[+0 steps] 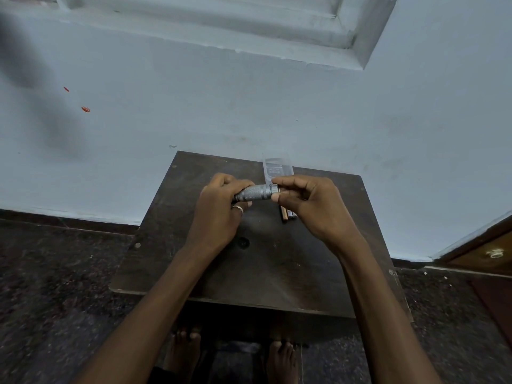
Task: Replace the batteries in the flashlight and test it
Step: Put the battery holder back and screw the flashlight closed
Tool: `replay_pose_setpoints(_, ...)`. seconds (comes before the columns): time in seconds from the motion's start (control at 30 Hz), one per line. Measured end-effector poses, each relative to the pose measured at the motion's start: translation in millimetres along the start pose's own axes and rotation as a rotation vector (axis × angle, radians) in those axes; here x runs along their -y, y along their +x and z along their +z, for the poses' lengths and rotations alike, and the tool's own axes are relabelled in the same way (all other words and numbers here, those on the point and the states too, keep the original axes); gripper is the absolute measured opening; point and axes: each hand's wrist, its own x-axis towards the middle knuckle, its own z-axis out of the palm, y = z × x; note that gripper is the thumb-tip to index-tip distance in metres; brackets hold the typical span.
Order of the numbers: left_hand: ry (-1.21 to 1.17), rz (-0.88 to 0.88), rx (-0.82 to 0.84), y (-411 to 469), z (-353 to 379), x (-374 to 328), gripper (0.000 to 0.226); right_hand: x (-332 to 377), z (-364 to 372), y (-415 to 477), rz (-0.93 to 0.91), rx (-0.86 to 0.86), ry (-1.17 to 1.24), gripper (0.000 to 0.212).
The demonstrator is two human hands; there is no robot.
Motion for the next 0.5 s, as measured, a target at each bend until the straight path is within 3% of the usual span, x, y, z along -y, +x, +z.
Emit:
replay_pose_setpoints(0.13,0.016,0.014,-0.003,0,0,2,0.041,-1,3,0,0.013,0.009,-0.035,0.013)
replay_pose_setpoints(0.33,0.023,0.036,0.003,-1,1,4,0.044,0,11,1,0.133,0.006,0.020,0.044)
replay_pose_setpoints(0.5,0.015,0.036,0.001,-1,2,4,0.045,-1,10,0,0.128,-0.019,0.034,0.046)
